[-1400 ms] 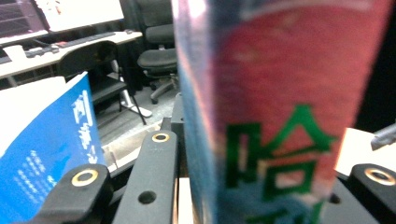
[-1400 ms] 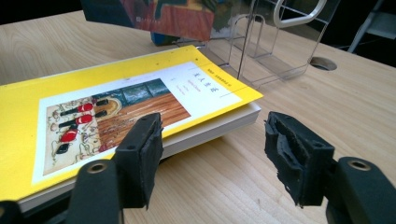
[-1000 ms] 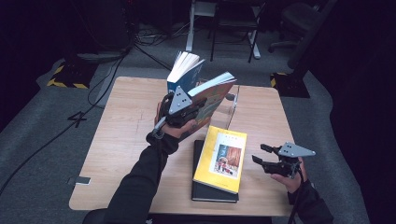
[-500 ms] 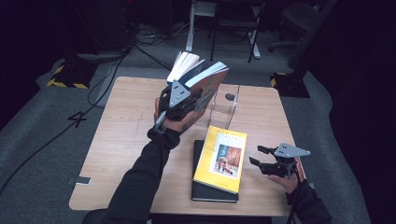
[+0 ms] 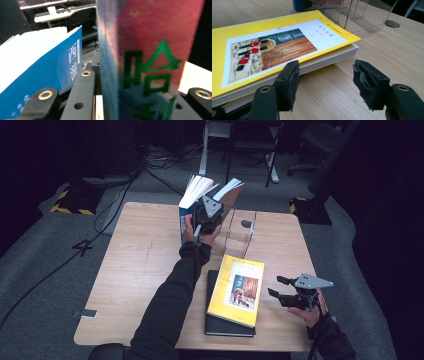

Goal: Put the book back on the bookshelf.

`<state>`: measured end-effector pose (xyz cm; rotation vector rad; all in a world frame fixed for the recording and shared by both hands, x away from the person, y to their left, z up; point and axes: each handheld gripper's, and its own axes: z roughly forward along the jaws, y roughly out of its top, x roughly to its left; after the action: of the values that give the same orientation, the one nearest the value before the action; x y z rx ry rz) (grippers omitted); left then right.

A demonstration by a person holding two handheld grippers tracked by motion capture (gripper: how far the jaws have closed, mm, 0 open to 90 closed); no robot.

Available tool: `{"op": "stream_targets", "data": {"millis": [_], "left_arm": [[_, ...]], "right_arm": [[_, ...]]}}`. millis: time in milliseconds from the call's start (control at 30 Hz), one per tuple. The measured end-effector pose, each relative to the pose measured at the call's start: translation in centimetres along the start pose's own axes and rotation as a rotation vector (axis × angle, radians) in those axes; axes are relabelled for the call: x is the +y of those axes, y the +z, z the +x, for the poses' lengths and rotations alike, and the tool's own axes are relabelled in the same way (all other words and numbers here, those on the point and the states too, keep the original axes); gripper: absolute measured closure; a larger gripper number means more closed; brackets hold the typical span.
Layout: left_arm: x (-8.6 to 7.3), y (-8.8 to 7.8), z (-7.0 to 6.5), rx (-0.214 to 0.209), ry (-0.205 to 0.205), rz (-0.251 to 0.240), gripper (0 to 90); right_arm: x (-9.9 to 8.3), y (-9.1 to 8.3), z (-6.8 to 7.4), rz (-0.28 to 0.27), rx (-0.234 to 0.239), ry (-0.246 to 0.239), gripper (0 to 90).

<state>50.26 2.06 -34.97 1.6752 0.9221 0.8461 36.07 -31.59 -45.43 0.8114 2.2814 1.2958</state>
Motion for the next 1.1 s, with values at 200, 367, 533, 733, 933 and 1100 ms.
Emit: {"op": "stream_targets", "data": {"millis": [200, 367, 533, 733, 933, 1100], "left_arm": [[-0.8, 2.5, 0.4, 0.036, -0.041, -0.009, 73.8], [-1.6, 3.8, 0.4, 0.041, -0.067, -0.017, 73.7], [-1.8, 4.3, -0.1, 0.078, -0.083, -0.042, 73.6], [-2.5, 3.8, -0.5, 0.066, -0.083, -0.044, 73.3], [-3.2, 2.7, 0.2, 0.051, -0.099, -0.038, 72.1], [-3.3, 1.6, 0.8, 0.028, -0.101, -0.034, 70.3]], "right_arm": [[-0.1, -0.1, 0.0, -0.003, 0.001, 0.001, 38.5], [-0.3, 0.0, -0.2, 0.002, 0.002, 0.005, 38.4], [-0.3, 0.1, -0.4, 0.006, 0.003, 0.005, 38.7], [-0.2, 0.2, -0.2, 0.010, 0.014, 0.000, 38.6], [-0.3, 0.3, -0.2, 0.021, 0.017, -0.007, 37.9], [-0.4, 0.5, -0.1, 0.032, 0.020, -0.005, 37.1]]}}
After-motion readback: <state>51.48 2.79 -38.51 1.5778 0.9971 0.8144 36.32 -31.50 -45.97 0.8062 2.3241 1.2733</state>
